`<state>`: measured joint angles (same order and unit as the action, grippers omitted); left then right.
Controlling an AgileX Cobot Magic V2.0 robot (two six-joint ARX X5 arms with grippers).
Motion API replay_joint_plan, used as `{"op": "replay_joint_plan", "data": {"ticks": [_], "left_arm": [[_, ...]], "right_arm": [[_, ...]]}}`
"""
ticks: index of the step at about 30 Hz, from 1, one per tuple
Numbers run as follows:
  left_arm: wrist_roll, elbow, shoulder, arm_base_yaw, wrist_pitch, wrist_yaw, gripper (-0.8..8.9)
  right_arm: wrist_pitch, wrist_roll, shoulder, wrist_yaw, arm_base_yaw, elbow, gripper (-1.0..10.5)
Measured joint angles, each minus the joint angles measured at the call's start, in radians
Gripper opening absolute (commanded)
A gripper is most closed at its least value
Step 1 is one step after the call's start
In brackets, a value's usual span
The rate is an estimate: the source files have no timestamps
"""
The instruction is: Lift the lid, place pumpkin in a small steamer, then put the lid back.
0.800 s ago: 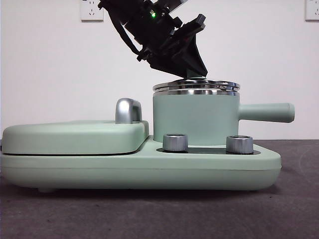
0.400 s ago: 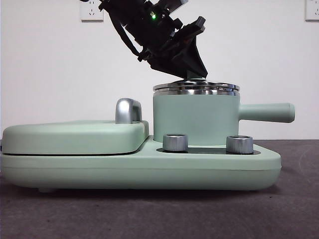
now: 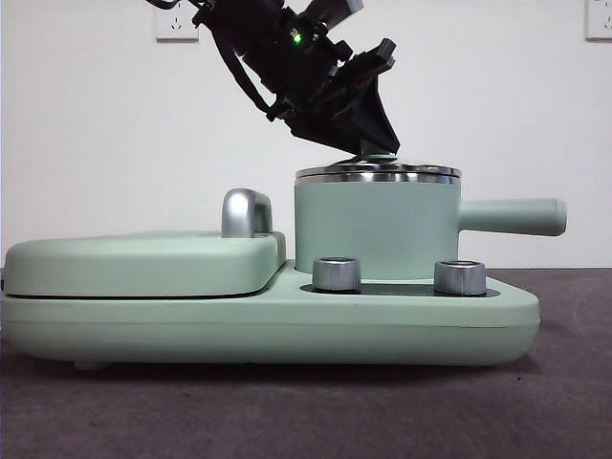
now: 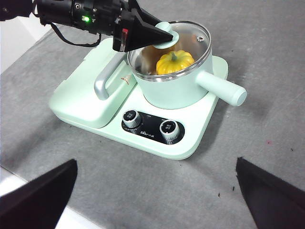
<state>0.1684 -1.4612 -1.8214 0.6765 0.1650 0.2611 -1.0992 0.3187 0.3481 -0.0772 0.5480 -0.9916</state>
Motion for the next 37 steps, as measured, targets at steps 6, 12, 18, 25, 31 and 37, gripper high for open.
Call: {"op": "replay_joint_plan", "data": {"ticks": [6, 12, 18, 25, 31, 37], "left_arm": [[-0.004, 0.0, 0.0, 0.001, 0.003, 0.005, 4.2], [-0.003, 0.0, 0.008, 0.002, 0.016, 0.003, 5.06], [-0.003, 0.0, 0.134, 0.002, 0.128, 0.003, 5.0], [-0.07, -0.006, 0.359, 0.002, 0.499, 0.003, 5.0], [-0.136, -0.003, 0.531, 0.002, 0.769, 0.003, 5.0], [-0.18, 0.093, 0.75, 0.002, 0.803, 0.003, 4.92]], "right_arm": [[0.0, 0.0, 0.0, 0.0, 0.0, 0.0, 5.4], [-0.013, 0.0, 0.0, 0.001, 0.0, 0.0, 5.4], [-0.015, 0.0, 0.0, 0.002, 0.0, 0.0, 5.4], [-0.019, -0.004, 0.0, -0.001, 0.0, 0.0, 5.5], [-0.019, -0.008, 0.0, -0.016, 0.0, 0.0, 5.4], [-0.019, -0.03, 0.0, -0.038, 0.0, 0.0, 5.4]]}}
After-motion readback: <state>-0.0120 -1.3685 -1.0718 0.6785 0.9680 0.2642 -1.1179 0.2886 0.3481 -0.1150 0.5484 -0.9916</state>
